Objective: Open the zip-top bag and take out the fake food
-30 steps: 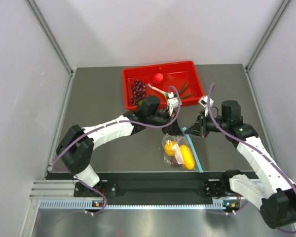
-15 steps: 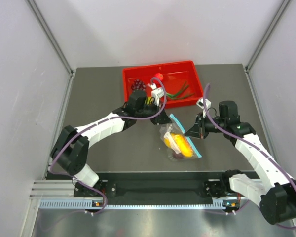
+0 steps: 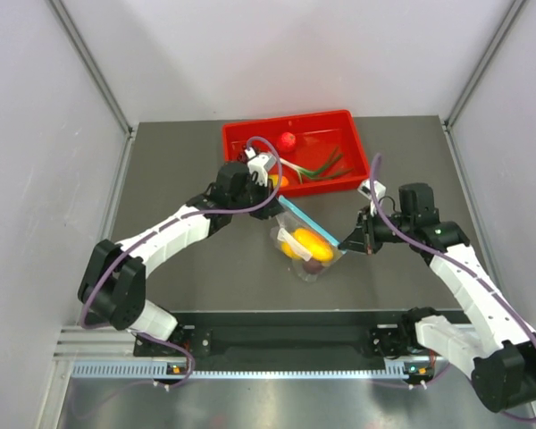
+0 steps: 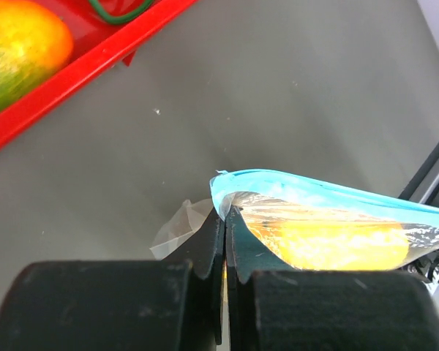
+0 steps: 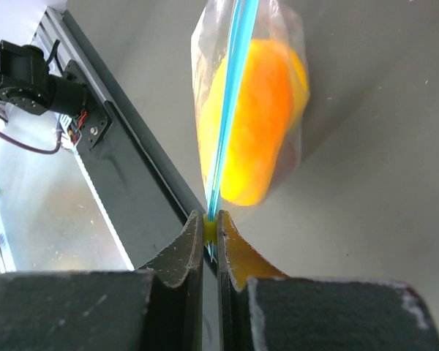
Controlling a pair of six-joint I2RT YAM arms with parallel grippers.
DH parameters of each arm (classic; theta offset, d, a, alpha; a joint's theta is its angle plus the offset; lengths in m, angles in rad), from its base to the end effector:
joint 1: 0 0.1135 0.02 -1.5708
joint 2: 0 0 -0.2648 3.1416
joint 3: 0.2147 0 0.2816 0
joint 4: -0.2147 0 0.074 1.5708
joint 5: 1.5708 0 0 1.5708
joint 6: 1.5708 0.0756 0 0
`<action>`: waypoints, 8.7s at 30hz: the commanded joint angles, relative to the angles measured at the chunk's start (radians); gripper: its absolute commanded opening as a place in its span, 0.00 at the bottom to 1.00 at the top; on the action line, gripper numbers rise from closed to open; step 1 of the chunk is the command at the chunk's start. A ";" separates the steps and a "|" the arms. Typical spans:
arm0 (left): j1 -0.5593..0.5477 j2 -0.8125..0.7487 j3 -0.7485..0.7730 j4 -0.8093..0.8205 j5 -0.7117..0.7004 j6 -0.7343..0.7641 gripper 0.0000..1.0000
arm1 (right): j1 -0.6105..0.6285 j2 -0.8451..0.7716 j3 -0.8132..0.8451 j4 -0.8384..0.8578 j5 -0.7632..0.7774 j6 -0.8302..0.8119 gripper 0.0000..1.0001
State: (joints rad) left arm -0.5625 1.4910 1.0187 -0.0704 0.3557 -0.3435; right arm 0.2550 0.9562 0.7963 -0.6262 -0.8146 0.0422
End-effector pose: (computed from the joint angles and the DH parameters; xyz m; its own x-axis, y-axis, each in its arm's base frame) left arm 0.3203 -0.2331 0.2309 -0.6647 0.0458 -0.7457 0.5611 0.6897 -0.4577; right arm 0.2159 0.1131 0.2562 -0.7124 -0.1558 -0.6843 -0.6410 0.5414 0.5441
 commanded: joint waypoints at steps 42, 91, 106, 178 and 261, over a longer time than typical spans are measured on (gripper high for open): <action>0.024 -0.081 -0.075 0.323 0.620 -0.111 0.00 | 0.069 0.185 0.006 0.352 0.084 0.100 0.62; -0.290 0.094 0.241 -0.086 -0.127 -0.224 0.68 | 0.207 0.194 0.193 0.187 0.473 0.257 0.00; -0.324 0.052 0.193 -0.284 -0.244 -0.261 0.00 | 0.208 0.136 0.136 0.135 0.730 0.341 0.00; -0.301 0.160 0.435 -0.365 0.000 -0.250 0.00 | 0.452 0.220 0.021 0.091 0.601 0.008 0.82; -0.201 0.135 0.287 -0.089 0.198 -0.465 0.00 | 0.645 0.449 -0.040 0.720 0.646 0.048 0.67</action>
State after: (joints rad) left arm -0.7090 1.6302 1.2751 -0.3511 0.4290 -0.7822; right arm 0.8230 1.3525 0.7506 -0.0551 -0.1307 0.1913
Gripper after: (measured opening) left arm 0.012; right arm 0.668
